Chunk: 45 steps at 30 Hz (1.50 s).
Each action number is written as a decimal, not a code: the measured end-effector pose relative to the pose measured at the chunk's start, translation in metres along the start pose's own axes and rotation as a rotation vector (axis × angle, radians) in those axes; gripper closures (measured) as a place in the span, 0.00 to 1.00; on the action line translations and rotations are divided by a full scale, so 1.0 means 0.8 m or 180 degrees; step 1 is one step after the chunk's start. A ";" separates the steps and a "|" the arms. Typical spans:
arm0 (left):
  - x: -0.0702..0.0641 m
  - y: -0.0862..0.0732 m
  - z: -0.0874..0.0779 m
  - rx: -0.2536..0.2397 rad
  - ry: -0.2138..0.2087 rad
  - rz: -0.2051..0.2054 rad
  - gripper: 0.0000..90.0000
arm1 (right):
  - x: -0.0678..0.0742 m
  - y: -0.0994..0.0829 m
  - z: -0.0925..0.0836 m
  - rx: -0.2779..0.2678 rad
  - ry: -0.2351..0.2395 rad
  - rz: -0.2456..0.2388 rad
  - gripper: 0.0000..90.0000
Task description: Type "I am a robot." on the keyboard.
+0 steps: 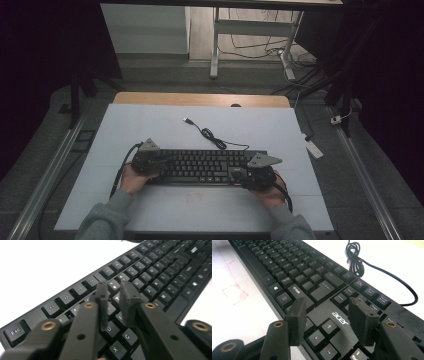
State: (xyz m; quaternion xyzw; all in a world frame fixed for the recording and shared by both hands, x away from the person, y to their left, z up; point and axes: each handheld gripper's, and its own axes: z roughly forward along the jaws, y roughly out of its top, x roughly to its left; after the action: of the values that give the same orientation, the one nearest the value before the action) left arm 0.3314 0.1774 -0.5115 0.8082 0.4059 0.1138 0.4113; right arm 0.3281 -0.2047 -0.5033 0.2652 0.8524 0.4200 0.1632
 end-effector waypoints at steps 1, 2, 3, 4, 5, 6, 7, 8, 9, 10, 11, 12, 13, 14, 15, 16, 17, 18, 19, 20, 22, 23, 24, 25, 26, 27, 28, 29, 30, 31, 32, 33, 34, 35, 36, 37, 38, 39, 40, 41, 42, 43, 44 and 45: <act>0.000 0.000 -0.001 -0.0001 -0.0003 0.0006 0.76 | 0.000 0.000 0.000 0.0002 0.0001 0.0005 0.55; 0.000 0.000 -0.003 -0.0006 -0.0015 0.0000 0.74 | 0.000 0.000 0.000 0.0002 0.0001 0.0005 0.55; 0.000 0.000 -0.004 -0.0007 -0.0034 -0.0003 0.72 | 0.000 0.000 0.000 0.0002 0.0005 0.0005 0.55; 0.000 0.000 -0.005 -0.0005 -0.0048 -0.0005 0.70 | 0.000 0.000 0.000 0.0003 0.0005 0.0005 0.55; -0.001 0.000 -0.006 -0.0009 -0.0052 -0.0016 0.68 | 0.000 0.000 0.000 -0.0001 0.0005 -0.0001 0.55; -0.001 0.000 -0.008 -0.0011 -0.0062 -0.0017 0.66 | 0.000 0.000 0.000 0.0003 0.0001 -0.0003 0.55; -0.001 0.000 -0.009 -0.0008 -0.0086 -0.0021 0.64 | 0.000 0.000 0.000 0.0001 0.0004 0.0006 0.55; -0.001 0.000 -0.010 -0.0001 -0.0111 -0.0033 0.62 | 0.000 0.000 0.000 -0.0003 0.0004 0.0000 0.55; -0.002 0.000 -0.011 0.0006 -0.0117 -0.0038 0.59 | 0.000 0.000 0.000 -0.0004 0.0004 0.0000 0.55; -0.002 -0.001 -0.012 0.0014 -0.0109 -0.0040 0.57 | 0.000 0.000 0.000 -0.0005 0.0006 0.0002 0.55; -0.002 -0.001 -0.013 0.0022 -0.0107 -0.0035 0.55 | 0.000 0.000 0.000 -0.0005 0.0006 0.0001 0.55; -0.001 -0.001 -0.014 0.0022 -0.0114 -0.0046 0.53 | 0.000 0.000 0.000 -0.0004 0.0007 0.0001 0.55; -0.001 -0.001 -0.016 0.0024 -0.0120 -0.0053 0.52 | 0.000 0.000 0.000 0.0000 0.0009 0.0006 0.55; -0.001 -0.001 -0.017 0.0026 -0.0118 -0.0058 0.50 | 0.001 0.000 0.000 0.0002 0.0008 0.0007 0.55; 0.000 -0.001 -0.018 0.0022 -0.0114 -0.0065 0.49 | 0.001 0.000 0.000 -0.0004 0.0014 0.0009 0.55; 0.000 -0.002 -0.019 0.0025 -0.0115 -0.0063 0.48 | 0.001 0.000 0.000 0.0001 0.0012 0.0002 0.55; 0.000 -0.002 -0.020 0.0022 -0.0116 -0.0068 0.47 | 0.001 0.000 0.000 0.0000 0.0013 0.0000 0.55; 0.001 -0.002 -0.021 0.0023 -0.0118 -0.0068 0.47 | 0.001 0.000 0.000 -0.0002 0.0013 0.0000 0.55; 0.001 -0.002 -0.022 0.0013 -0.0110 -0.0073 0.46 | 0.001 0.000 0.000 -0.0006 0.0015 -0.0003 0.55; 0.001 -0.002 -0.023 0.0009 -0.0109 -0.0074 0.46 | 0.001 0.000 0.001 -0.0017 0.0016 0.0000 0.55; 0.001 -0.002 -0.023 0.0011 -0.0107 -0.0072 0.45 | 0.001 0.000 0.001 -0.0016 0.0017 0.0000 0.55; 0.002 -0.002 -0.024 0.0013 -0.0109 -0.0073 0.45 | 0.001 0.000 0.001 -0.0021 0.0017 -0.0007 0.55; 0.002 -0.002 -0.024 0.0014 -0.0109 -0.0074 0.45 | 0.001 0.000 0.001 -0.0019 0.0018 -0.0003 0.55; 0.002 -0.002 -0.024 0.0015 -0.0108 -0.0073 0.44 | 0.001 0.000 0.001 -0.0019 0.0017 -0.0002 0.55; 0.002 -0.002 -0.024 0.0016 -0.0108 -0.0072 0.44 | 0.001 0.001 0.001 -0.0025 0.0017 -0.0007 0.55; 0.002 -0.002 -0.024 0.0017 -0.0109 -0.0070 0.44 | 0.001 0.001 0.001 -0.0027 0.0018 -0.0008 0.55; 0.002 -0.002 -0.024 0.0018 -0.0109 -0.0068 0.44 | 0.001 0.001 0.001 -0.0026 0.0014 -0.0008 0.55; 0.002 -0.002 -0.023 0.0019 -0.0108 -0.0068 0.44 | 0.001 0.001 0.001 -0.0038 0.0023 -0.0004 0.55; 0.002 -0.002 -0.023 0.0023 -0.0110 -0.0066 0.43 | 0.001 0.001 0.002 -0.0038 0.0023 -0.0014 0.55; 0.002 -0.002 -0.023 0.0026 -0.0110 -0.0064 0.43 | 0.002 0.002 0.002 -0.0029 0.0026 -0.0012 0.55; 0.002 -0.002 -0.023 0.0028 -0.0109 -0.0062 0.43 | 0.002 0.003 0.002 -0.0029 0.0028 -0.0010 0.55; 0.002 -0.002 -0.023 0.0027 -0.0112 -0.0063 0.43 | 0.003 0.003 0.002 -0.0026 0.0025 -0.0023 0.55; 0.002 -0.002 -0.022 0.0029 -0.0111 -0.0061 0.43 | 0.003 0.004 0.003 -0.0043 0.0038 -0.0015 0.55; 0.001 -0.002 -0.022 0.0033 -0.0114 -0.0061 0.43 | 0.004 0.005 0.003 -0.0036 0.0030 -0.0024 0.55; 0.001 -0.003 -0.022 0.0038 -0.0115 -0.0059 0.43 | 0.004 0.007 0.003 -0.0054 0.0046 -0.0030 0.55; 0.001 -0.003 -0.021 0.0043 -0.0117 -0.0059 0.43 | 0.005 0.008 0.004 -0.0049 0.0049 -0.0032 0.55; 0.001 -0.003 -0.021 0.0050 -0.0114 -0.0055 0.43 | 0.006 0.009 0.004 -0.0057 0.0049 -0.0037 0.55; 0.001 -0.003 -0.021 0.0051 -0.0108 -0.0053 0.43 | 0.006 0.010 0.005 -0.0066 0.0059 -0.0033 0.56; 0.001 -0.003 -0.021 0.0052 -0.0111 -0.0054 0.43 | 0.007 0.012 0.005 -0.0069 0.0048 -0.0048 0.56; 0.001 -0.003 -0.020 0.0053 -0.0107 -0.0056 0.43 | 0.007 0.013 0.006 -0.0078 0.0064 -0.0045 0.56; 0.001 -0.003 -0.020 0.0053 -0.0106 -0.0057 0.43 | 0.007 0.014 0.007 -0.0083 0.0076 -0.0049 0.56; 0.002 -0.003 -0.020 0.0053 -0.0106 -0.0057 0.42 | 0.008 0.015 0.007 -0.0094 0.0074 -0.0055 0.57; 0.002 -0.003 -0.020 0.0052 -0.0109 -0.0058 0.42 | 0.008 0.017 0.008 -0.0101 0.0092 -0.0057 0.58; 0.002 -0.003 -0.020 0.0052 -0.0108 -0.0059 0.42 | 0.009 0.018 0.008 -0.0101 0.0086 -0.0060 0.59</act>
State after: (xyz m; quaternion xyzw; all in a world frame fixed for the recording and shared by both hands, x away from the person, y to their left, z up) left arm 0.3226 0.1887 -0.5030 0.8096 0.4072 0.0930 0.4124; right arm 0.3301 -0.1895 -0.4957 0.2488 0.8503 0.4355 0.1597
